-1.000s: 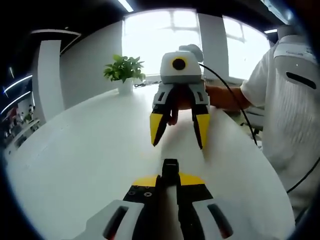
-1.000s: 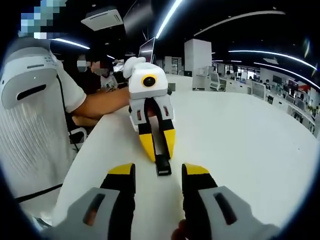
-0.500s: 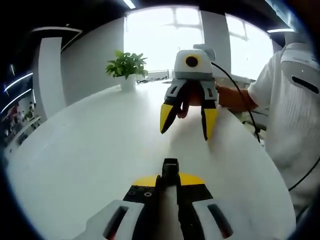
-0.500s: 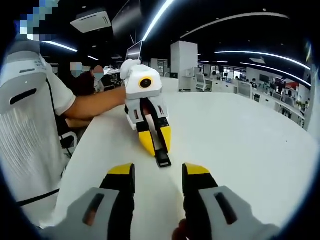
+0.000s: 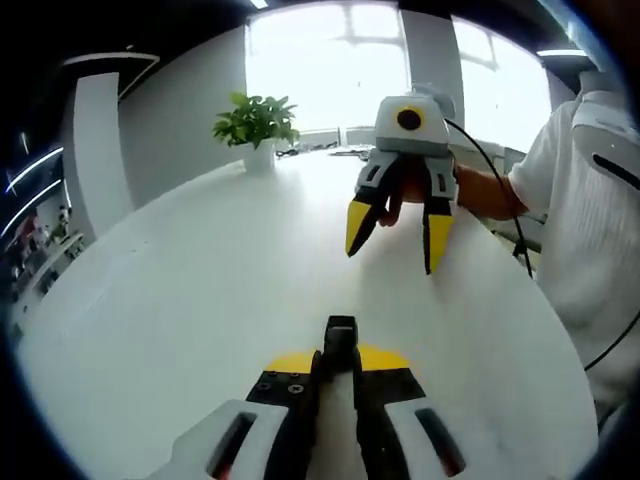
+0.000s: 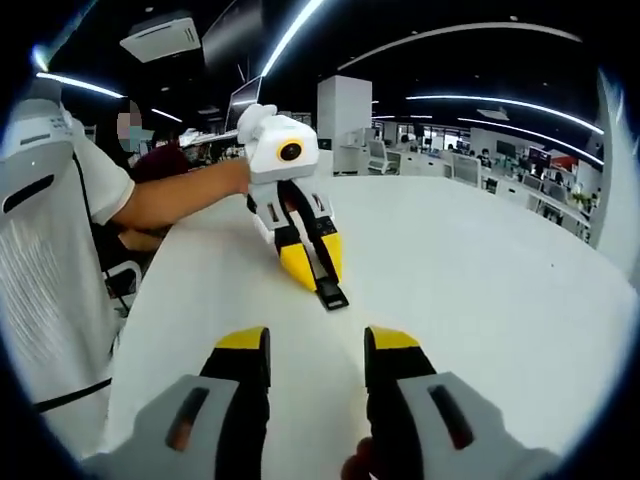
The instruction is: Snap the two parts of the plastic buckle together until the buckle closes and remains connected.
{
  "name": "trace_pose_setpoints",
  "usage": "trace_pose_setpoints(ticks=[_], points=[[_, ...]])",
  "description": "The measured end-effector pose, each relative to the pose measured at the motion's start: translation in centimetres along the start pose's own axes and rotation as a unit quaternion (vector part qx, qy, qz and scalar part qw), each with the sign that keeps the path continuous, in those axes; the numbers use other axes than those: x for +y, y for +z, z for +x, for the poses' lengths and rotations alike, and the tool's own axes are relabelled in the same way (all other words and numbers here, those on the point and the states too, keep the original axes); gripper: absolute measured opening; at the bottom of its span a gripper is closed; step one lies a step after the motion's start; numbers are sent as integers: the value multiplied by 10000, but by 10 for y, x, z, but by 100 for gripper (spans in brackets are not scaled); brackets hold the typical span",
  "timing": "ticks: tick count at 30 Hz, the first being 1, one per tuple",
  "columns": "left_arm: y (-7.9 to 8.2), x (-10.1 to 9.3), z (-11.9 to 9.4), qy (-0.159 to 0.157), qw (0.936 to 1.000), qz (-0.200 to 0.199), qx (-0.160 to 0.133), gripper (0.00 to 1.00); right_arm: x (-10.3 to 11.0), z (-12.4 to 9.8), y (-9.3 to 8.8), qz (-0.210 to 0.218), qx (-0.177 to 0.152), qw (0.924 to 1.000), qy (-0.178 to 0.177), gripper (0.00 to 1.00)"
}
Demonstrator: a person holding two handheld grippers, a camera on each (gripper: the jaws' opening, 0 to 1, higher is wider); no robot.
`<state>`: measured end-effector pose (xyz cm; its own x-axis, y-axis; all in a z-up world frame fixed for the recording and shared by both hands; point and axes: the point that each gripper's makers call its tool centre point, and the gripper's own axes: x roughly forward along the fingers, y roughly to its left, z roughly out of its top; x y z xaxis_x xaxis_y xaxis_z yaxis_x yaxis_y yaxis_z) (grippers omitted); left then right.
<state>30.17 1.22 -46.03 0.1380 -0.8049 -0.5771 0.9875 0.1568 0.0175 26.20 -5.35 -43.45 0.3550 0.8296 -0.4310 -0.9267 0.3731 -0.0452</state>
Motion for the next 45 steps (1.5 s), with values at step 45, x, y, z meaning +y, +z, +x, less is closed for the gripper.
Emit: trace_pose_setpoints(ticks=[45], points=[[12,87,22,170,9995,-82,236,11,-78,-35,-26,951,-55,9784,-1834,35]])
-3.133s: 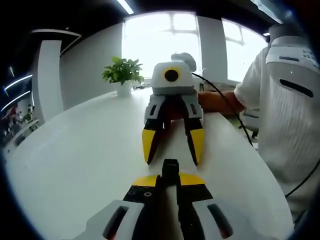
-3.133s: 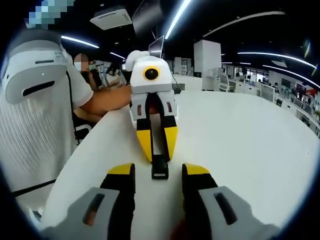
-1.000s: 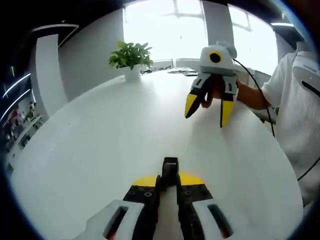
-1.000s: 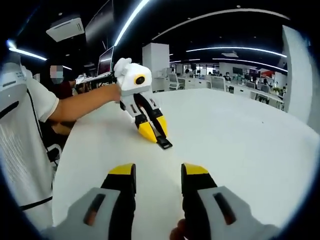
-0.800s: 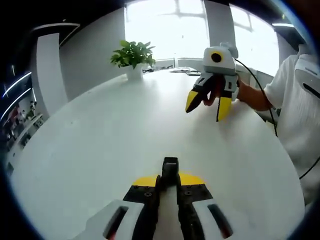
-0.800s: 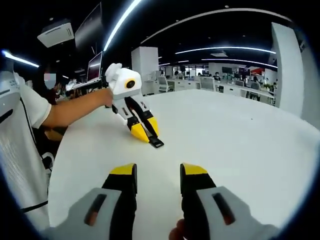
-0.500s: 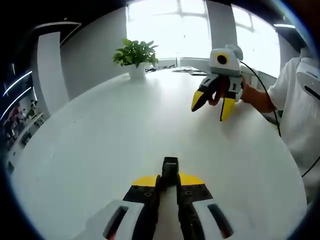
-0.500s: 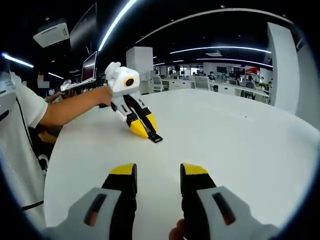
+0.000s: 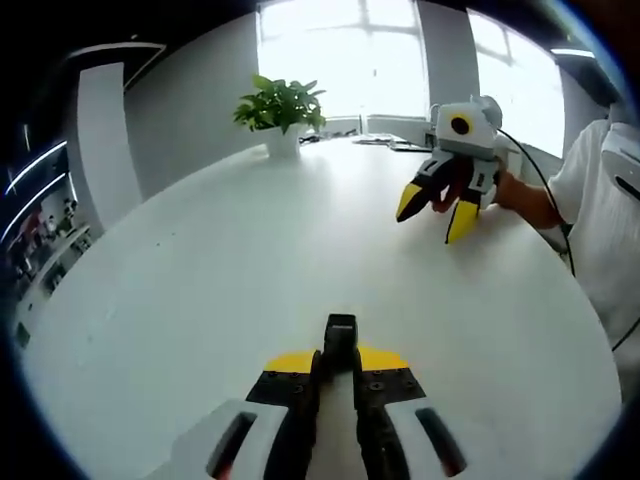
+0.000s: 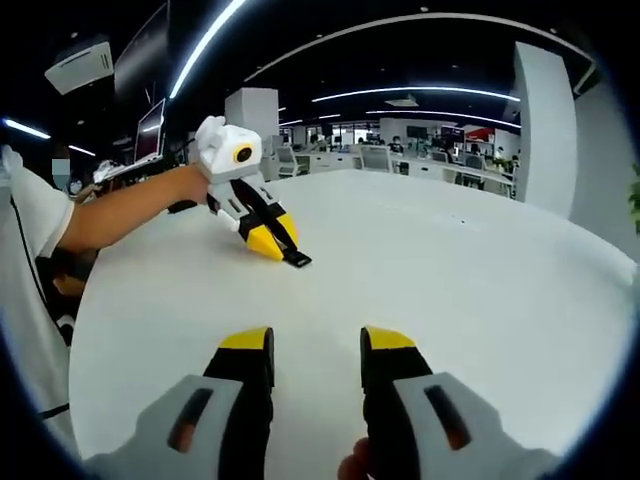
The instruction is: Snap the two parts of the plastic buckle together until the buckle closes and remains connected.
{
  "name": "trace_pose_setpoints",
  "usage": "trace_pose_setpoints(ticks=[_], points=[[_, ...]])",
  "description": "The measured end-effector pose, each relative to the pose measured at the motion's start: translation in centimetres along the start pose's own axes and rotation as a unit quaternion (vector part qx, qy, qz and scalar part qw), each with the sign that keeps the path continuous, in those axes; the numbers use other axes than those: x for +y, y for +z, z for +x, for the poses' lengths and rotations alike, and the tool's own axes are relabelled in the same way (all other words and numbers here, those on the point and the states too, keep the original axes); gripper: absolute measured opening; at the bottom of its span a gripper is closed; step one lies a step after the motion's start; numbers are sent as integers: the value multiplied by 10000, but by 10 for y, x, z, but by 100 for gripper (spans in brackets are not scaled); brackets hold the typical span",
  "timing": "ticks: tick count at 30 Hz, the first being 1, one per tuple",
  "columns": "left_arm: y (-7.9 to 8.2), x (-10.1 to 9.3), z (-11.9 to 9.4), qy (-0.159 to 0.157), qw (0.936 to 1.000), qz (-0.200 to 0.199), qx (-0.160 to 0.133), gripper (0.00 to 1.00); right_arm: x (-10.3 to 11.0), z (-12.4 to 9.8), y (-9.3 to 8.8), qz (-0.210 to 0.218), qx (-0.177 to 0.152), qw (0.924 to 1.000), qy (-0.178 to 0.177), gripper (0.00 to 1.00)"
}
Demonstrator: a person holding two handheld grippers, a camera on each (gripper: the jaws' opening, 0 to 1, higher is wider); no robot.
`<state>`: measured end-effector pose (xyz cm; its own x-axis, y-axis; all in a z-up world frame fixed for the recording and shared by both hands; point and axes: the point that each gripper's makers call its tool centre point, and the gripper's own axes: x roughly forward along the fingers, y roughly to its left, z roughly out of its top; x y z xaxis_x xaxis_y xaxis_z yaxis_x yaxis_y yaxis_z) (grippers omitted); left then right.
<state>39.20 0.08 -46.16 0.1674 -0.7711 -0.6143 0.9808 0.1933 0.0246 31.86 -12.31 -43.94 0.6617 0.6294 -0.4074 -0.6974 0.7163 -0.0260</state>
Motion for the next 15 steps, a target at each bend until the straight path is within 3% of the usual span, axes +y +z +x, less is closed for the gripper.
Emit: trace_pose_setpoints(ticks=[15], points=[[4,20,5,11,10000,-4,-49,11,-8,1,-6,7,134,9996,-245,35]])
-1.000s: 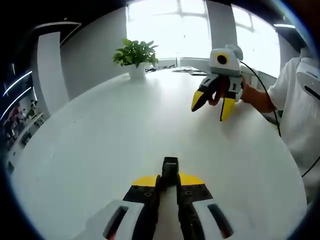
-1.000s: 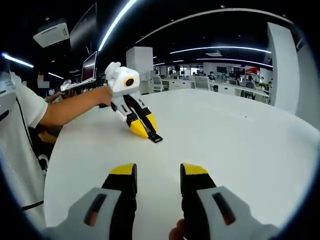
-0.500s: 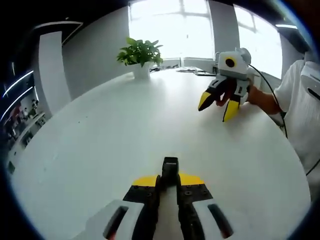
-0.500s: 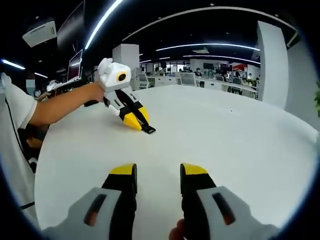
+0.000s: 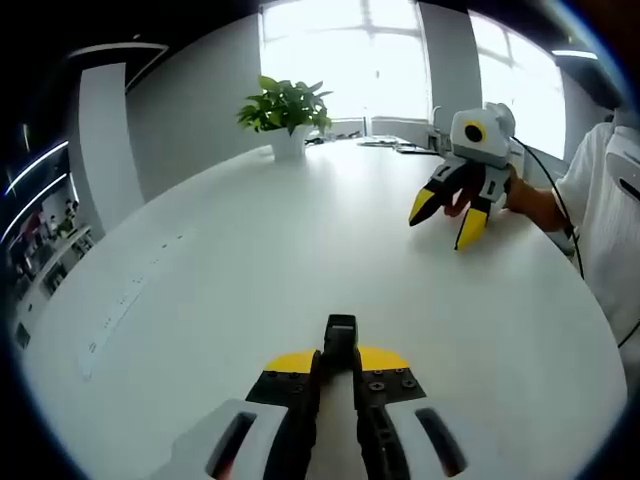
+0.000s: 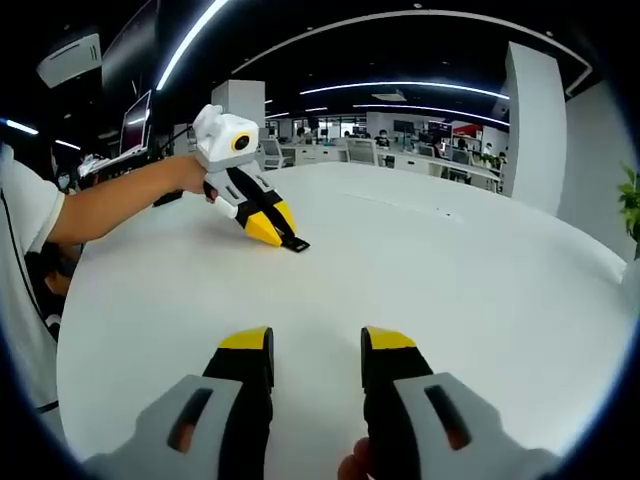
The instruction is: Snap the two parts of the plastic buckle together until the buckle closes and remains connected.
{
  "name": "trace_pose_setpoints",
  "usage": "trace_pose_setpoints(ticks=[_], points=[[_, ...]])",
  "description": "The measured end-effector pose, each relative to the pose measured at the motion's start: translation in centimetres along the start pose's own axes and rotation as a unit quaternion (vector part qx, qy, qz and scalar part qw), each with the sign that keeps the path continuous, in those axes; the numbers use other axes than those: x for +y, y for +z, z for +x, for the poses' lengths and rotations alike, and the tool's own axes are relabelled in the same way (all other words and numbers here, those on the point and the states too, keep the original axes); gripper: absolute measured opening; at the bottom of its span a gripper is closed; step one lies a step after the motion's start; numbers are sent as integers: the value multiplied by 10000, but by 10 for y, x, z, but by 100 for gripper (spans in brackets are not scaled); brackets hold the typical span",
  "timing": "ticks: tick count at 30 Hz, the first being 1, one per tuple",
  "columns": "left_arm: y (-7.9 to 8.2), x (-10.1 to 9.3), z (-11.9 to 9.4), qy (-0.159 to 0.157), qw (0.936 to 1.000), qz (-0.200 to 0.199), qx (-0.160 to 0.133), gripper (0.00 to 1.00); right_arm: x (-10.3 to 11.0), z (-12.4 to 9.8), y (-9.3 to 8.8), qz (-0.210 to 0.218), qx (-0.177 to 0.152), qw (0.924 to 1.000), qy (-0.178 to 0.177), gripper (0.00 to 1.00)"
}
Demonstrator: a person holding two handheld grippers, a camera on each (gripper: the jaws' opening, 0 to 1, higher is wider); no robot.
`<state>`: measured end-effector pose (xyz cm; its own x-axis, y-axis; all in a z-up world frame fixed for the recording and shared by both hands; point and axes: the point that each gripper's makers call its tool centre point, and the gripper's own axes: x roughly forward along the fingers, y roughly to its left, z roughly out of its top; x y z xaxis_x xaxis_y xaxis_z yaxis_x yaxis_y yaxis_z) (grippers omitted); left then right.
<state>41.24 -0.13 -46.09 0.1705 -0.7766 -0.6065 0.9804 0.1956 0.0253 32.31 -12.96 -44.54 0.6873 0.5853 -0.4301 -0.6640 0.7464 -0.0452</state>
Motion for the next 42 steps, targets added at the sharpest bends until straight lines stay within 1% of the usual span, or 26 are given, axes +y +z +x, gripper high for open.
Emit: trace_pose_setpoints(ticks=[3,10,21,30,36,42], points=[[1,2,1,8,10000,84,-45,11,0,-1,0,-32,-22,10000,-1,34],[2,4,1,22,9999,114,-105,12,-1,-2,0,-37,-19,10000,-4,35],[2,4,1,18,9999,135,-94,12,-2,-4,1,-41,-49,10000,25,35],[1,9,0,32,9999,29,-120,13,-2,-5,2,-25,-89,10000,38,35],[0,11,0,22,9998,-114,-187,17,-2,-5,2,-21,-84,10000,35,35],[0,10,0,24,9997,-125,-196,18,-3,-5,2,-16,-98,9999,38,35]])
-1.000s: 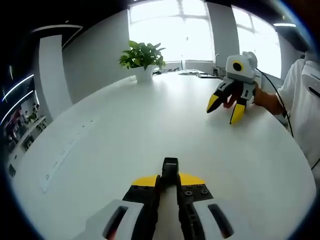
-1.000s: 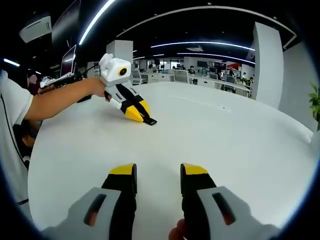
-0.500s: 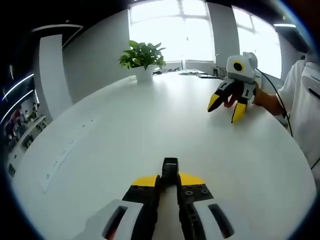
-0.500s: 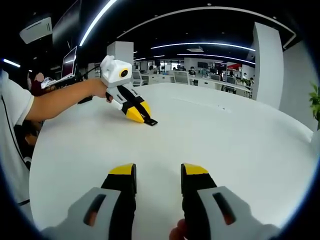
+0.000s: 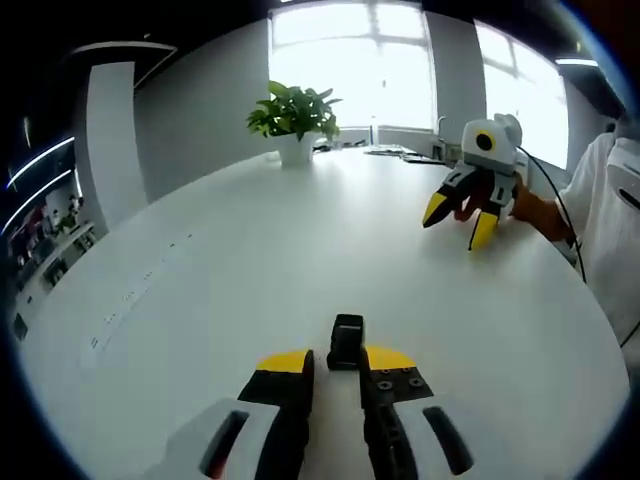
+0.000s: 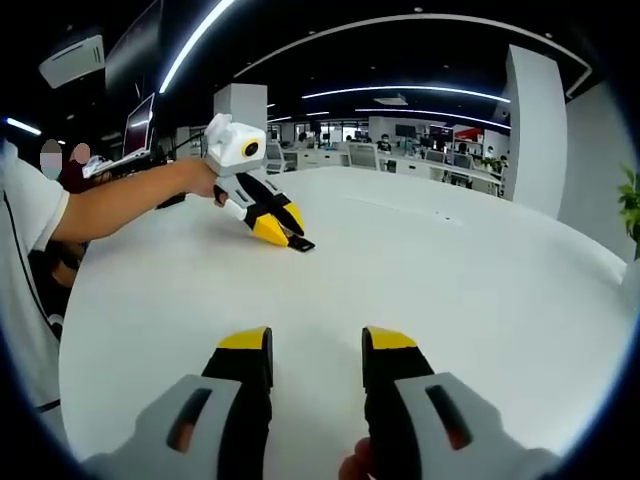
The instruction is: Snap the two parts of the plastic buckle together until the buckle closes and remains connected.
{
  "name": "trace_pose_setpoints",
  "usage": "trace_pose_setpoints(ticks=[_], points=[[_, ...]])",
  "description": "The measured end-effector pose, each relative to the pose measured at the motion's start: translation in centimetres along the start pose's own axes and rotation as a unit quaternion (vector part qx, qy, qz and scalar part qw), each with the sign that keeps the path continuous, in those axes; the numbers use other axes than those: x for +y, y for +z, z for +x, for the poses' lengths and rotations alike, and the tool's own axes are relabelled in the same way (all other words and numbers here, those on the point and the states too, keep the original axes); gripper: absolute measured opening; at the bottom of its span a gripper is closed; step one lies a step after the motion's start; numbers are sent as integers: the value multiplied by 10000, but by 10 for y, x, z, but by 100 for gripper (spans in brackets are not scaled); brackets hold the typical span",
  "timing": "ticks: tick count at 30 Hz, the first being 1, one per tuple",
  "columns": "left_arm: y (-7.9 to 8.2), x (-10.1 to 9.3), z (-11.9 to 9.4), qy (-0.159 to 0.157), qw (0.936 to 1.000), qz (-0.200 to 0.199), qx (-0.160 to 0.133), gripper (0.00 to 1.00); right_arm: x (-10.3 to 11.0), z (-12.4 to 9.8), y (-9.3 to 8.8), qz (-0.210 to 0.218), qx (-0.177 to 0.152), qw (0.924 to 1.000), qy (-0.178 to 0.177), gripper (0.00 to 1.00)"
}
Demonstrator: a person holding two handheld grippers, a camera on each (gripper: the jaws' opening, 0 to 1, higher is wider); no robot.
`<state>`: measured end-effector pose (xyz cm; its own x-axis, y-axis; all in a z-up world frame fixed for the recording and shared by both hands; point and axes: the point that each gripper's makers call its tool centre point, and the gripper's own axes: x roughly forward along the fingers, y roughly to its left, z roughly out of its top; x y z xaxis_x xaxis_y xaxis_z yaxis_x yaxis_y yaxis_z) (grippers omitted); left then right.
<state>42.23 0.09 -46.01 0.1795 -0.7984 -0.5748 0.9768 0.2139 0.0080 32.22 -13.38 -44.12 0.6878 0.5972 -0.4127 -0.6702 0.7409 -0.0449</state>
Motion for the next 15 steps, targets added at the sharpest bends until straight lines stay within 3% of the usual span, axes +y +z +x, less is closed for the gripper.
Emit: trace_pose_setpoints(ticks=[4,15], points=[[1,-3,-1,-26,10000,17,-40,26,0,0,0,7,-9,10000,0,35],[1,-1,-3,145,9998,74,-71,25,0,-1,2,32,-52,10000,9,35]])
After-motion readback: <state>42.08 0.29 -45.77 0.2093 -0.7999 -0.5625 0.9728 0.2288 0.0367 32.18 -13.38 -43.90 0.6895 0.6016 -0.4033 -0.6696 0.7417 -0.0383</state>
